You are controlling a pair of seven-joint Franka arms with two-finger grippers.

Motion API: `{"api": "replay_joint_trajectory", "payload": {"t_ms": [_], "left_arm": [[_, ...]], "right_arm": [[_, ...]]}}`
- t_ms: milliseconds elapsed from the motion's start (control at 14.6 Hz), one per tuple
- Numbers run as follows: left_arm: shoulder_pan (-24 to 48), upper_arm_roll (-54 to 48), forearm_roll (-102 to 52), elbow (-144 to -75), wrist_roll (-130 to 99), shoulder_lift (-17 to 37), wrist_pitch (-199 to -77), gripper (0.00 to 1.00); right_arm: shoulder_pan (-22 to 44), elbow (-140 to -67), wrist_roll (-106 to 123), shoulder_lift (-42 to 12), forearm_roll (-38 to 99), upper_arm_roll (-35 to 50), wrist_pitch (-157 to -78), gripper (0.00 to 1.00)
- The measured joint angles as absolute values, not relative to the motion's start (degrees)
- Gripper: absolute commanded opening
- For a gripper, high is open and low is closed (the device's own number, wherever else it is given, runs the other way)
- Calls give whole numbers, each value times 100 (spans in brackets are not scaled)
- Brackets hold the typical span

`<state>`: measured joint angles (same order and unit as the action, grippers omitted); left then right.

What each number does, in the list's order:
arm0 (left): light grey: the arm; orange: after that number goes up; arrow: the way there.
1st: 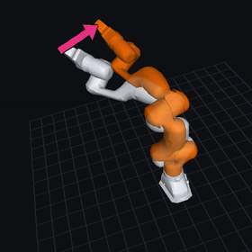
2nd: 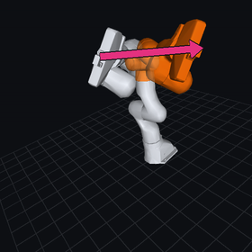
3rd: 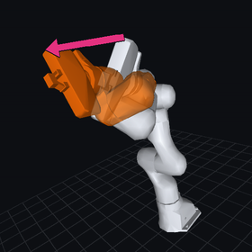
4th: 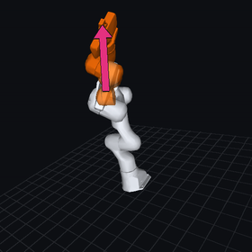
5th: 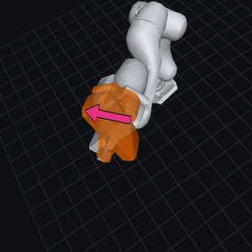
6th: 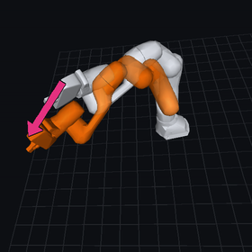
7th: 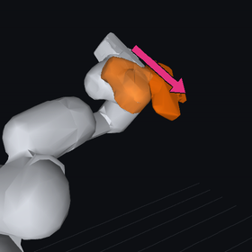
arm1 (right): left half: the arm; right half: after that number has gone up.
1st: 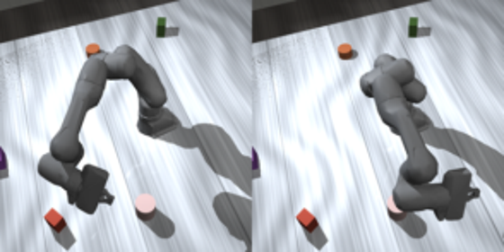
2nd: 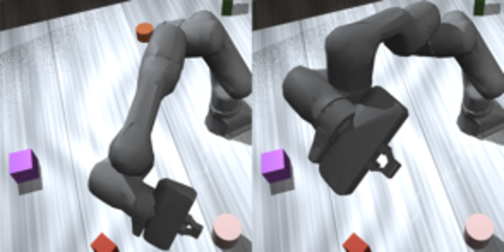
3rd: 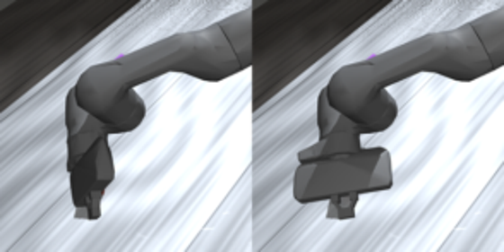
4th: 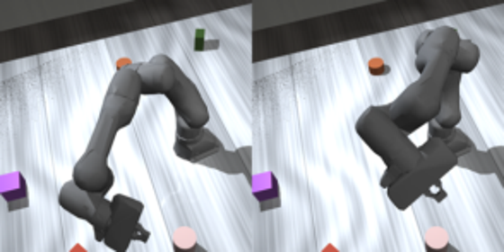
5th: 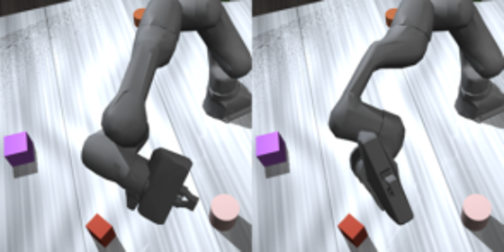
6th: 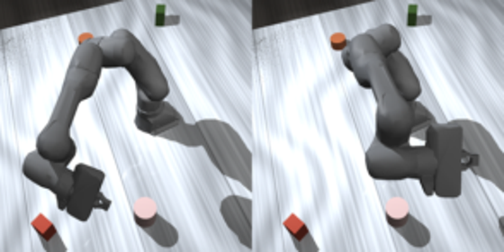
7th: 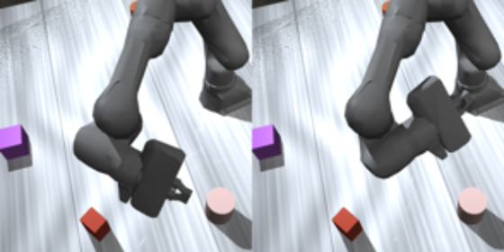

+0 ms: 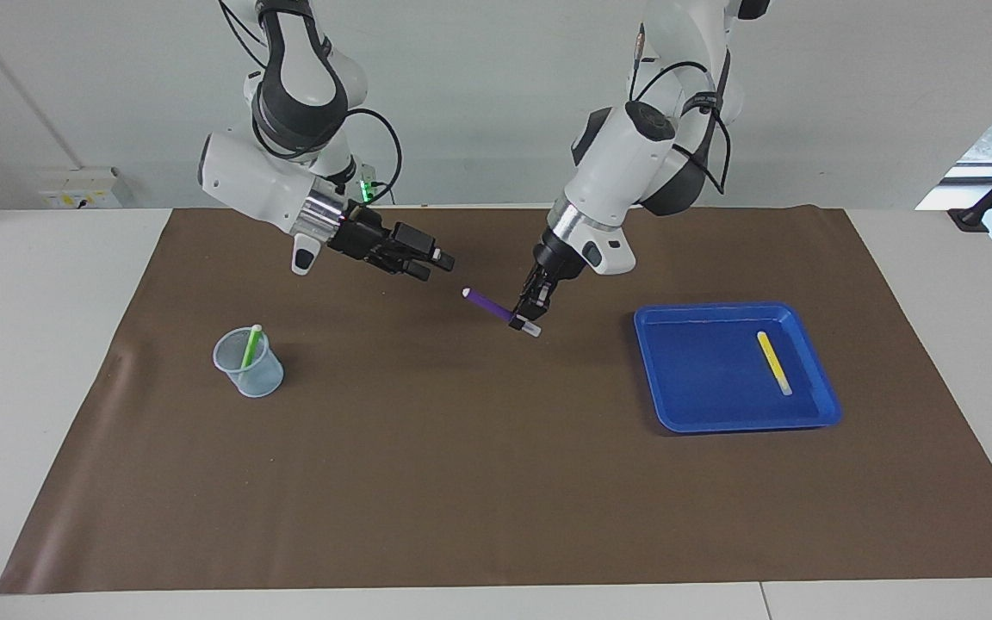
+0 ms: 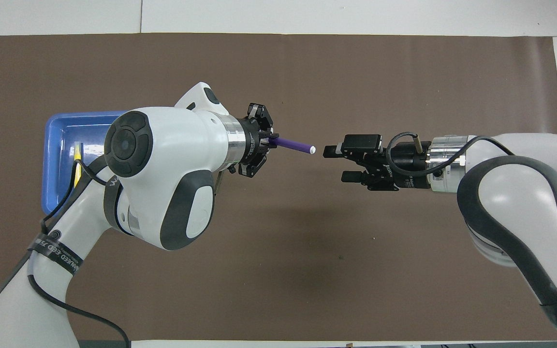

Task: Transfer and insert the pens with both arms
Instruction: 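Lift the purple pen with the left gripper toward the right gripper, then grasp the purple pen with the right gripper and open the left gripper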

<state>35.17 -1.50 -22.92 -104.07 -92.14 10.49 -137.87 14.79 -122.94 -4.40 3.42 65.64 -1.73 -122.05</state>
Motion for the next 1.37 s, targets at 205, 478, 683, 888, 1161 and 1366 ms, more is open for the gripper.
{"api": "replay_joint_trajectory", "payload": {"t_ms": [205,478,683,888,1161,1366], "left_arm": [[3719,-149,-2357,-10405,-9309,1051,-13814,0],[3886,-151,-2368,-10405,-9374,1067,-13833,0],[3956,-150,-2369,-10406,-9376,1070,-13833,0],[3985,-148,-2370,-10406,-9382,1072,-13833,0],[3986,-110,-2374,-10404,-9387,1067,-13866,0],[3986,-95,-2383,-10406,-9393,1068,-13877,0]], "right_arm": [[1564,-12321,-432,333,6666,-173,-12275,73],[1604,-12321,-432,333,6684,-176,-12350,69],[1604,-12321,-432,332,6685,-177,-12370,62],[1604,-12322,-432,331,6685,-180,-12372,36],[1602,-12359,-432,315,6685,-201,-12372,0],[1596,-12379,-431,309,6748,-207,-12365,0]]}}
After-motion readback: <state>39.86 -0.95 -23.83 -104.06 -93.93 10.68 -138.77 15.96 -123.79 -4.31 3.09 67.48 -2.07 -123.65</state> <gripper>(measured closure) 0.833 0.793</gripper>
